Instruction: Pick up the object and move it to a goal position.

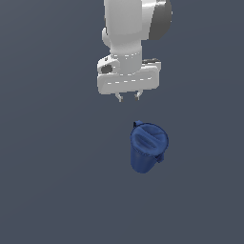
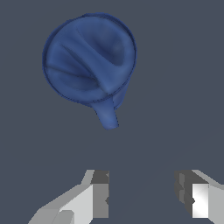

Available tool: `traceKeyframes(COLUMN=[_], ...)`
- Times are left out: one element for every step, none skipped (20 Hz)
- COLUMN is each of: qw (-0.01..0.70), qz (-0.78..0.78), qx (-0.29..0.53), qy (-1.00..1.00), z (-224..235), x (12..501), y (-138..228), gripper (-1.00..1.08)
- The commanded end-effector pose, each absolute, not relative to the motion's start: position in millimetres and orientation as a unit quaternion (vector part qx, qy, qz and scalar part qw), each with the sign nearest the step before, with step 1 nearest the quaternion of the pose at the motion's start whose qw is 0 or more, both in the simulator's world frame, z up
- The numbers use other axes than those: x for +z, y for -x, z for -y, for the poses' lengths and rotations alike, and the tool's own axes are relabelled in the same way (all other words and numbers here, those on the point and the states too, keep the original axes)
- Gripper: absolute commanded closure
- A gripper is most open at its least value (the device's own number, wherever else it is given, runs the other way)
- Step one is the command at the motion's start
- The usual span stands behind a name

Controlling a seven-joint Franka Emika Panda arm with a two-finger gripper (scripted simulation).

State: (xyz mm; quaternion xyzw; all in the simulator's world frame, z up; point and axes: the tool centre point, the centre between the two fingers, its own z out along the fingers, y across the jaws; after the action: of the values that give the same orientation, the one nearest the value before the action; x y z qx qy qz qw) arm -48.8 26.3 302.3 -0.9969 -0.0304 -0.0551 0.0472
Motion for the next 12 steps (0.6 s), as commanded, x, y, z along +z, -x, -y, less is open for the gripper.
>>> traceKeyframes(qw=[0.058,0.062,0.067,0.071,0.075,0.079,0.082,0.085,0.088,0.091,0.093,0.095], qz=[0.037,0.04,0.043,0.045,0.047,0.05,0.051,0.053,0.054,0.056,0.057,0.057], qx=[-0.069,-0.076,-0.083,-0.09,-0.097,-0.105,-0.112,-0.119,-0.126,-0.134,-0.141,-0.148], qy=[0.995,0.994,0.993,0.992,0.991,0.99,0.989,0.988,0.987,0.985,0.984,0.983], z=[-33,-36,-39,-42,-45,-47,-49,-52,-54,-55,-57,-58], x=[296,293,290,287,285,282,279,276,273,271,268,265], y=[45,43,41,39,37,36,34,33,31,30,29,28], gripper=[-0.2,-0.2,-0.2,-0.2,-0.2,-0.2,-0.2,-0.2,-0.2,-0.2,-0.2,-0.2])
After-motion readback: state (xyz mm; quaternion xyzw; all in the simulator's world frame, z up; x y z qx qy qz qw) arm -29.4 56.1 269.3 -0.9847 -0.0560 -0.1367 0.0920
